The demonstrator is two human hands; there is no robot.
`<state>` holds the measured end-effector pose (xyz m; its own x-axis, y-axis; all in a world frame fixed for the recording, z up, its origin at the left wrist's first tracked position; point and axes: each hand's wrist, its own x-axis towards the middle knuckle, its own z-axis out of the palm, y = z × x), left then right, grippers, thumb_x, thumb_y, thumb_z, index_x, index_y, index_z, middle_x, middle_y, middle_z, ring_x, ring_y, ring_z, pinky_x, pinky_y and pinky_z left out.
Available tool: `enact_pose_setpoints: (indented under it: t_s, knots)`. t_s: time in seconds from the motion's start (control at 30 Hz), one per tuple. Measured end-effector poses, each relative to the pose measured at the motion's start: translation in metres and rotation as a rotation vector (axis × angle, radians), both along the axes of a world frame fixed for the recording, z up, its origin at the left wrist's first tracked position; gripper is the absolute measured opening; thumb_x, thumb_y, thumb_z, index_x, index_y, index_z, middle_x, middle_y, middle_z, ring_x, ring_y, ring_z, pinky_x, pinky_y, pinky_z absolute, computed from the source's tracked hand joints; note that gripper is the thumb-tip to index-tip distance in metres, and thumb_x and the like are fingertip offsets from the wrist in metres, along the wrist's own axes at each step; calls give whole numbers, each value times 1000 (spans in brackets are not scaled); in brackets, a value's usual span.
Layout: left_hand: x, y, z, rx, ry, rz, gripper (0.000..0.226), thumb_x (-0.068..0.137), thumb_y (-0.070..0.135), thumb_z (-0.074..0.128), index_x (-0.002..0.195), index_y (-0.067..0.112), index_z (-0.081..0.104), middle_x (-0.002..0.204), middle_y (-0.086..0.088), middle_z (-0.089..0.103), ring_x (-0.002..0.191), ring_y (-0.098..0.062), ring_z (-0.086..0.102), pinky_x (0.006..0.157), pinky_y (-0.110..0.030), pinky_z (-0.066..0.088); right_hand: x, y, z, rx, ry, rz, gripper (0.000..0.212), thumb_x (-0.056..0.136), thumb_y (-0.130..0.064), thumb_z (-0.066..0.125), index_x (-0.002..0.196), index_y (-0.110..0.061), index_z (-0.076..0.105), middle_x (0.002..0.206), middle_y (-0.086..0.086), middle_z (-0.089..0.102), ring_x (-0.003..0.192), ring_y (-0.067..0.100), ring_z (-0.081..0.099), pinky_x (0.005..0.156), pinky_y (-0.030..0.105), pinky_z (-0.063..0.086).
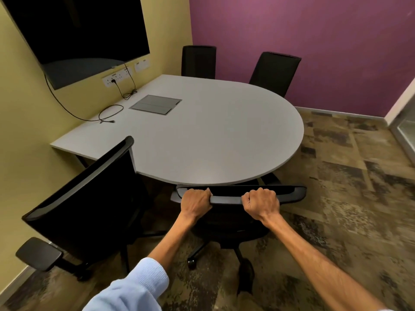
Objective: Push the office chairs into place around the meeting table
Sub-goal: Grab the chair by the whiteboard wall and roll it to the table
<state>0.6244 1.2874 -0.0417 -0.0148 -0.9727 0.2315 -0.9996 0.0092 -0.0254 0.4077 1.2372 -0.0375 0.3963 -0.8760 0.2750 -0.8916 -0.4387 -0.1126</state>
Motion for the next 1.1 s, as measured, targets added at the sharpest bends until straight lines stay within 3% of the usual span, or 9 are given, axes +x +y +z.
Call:
enact_pose_setpoints:
  t_s: [0.1,0.3,0.57,0.77,0.83,0.97,1.1]
  knots:
    - [5,-5,1,-9,-28,-6,11,65,23,75,65,18,65,44,2,60,38,-21,58,41,-26,36,4,-5,3,8,-6,13,53,85,-34,31,36,-14,38,34,-3,33,30,18,36,40,22,27]
    - [13,-9,-6,-65,-37,-44,20,61,27,79,60,21,59,39,5,55,32,-16,53,37,-24,40,5,-8,4,-25,8,22,52,84,-32,34,35,-15,32,33,-8,24,29,12,26,41,18,10]
    - [16,-16,-11,-76,-67,-86,20,62,35,76,63,24,60,42,7,55,34,-12,53,42,-23,29,3,-12,-1,-12,-18,54,50,84,-32,33,36,-16,35,33,-8,27,28,11,30,38,20,15]
    - [4,-8,-17,-37,-39,-62,28,46,35,82,58,25,60,39,9,52,33,-10,52,41,-21,40,-8,-11,-12,-30,-10,46,47,82,-31,36,37,-16,31,32,-6,29,27,11,30,36,20,19]
    - [-3,-19,-11,4,-16,-19,21,53,32,80,62,23,62,43,6,57,38,-13,56,44,-23,39,-9,-26,-12,-45,26,24,48,81,-31,35,37,-13,37,32,-3,33,29,14,31,39,20,13]
    - [-2,-47,-12,59,25,-6,19,80,29,56,92,17,64,74,-1,71,69,-25,67,63,-34,43,-3,-61,-10,-67,53,4,49,80,-32,35,38,-9,44,33,2,41,30,21,40,44,22,15]
    - [3,-65,-16,35,36,23,18,70,32,68,82,18,67,61,1,68,57,-23,66,55,-32,45,1,-85,-13,-27,60,64,48,81,-32,33,38,-11,39,34,-2,35,31,17,33,43,23,16]
